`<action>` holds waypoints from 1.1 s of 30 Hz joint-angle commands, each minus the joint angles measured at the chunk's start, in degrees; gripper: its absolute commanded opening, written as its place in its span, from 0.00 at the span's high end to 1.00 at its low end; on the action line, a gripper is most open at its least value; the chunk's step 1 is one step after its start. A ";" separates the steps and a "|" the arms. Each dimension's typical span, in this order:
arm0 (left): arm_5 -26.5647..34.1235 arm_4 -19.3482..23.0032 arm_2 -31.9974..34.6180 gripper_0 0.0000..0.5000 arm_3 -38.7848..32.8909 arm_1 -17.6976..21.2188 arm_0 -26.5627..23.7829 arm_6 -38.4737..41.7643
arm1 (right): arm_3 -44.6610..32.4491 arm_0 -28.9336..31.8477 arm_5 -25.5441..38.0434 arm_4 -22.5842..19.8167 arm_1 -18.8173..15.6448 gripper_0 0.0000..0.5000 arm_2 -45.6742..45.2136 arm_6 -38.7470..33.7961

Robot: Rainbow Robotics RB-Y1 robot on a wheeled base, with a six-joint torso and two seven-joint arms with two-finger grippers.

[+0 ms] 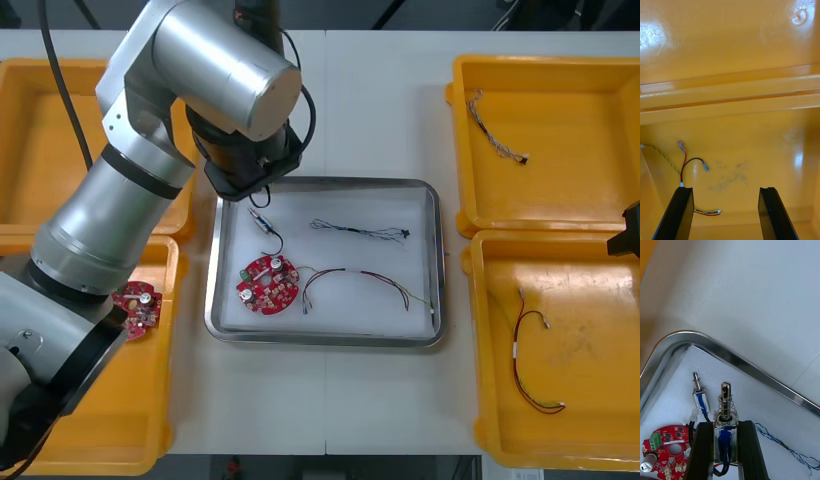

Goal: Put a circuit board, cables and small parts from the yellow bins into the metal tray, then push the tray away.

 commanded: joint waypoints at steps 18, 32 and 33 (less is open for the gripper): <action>-8.80 -2.64 -8.42 1.00 -0.84 -3.19 5.30 3.50 | -1.49 0.65 -0.51 0.31 -2.54 0.00 -1.95 2.34; -12.75 -3.96 -10.70 1.00 3.90 -3.19 5.30 4.91 | -1.49 0.65 -0.51 0.31 -2.54 0.00 -1.95 2.34; -12.49 -3.96 -10.70 1.00 3.99 -3.19 5.30 4.91 | -1.49 0.65 -0.51 0.31 -2.54 0.00 -1.95 2.34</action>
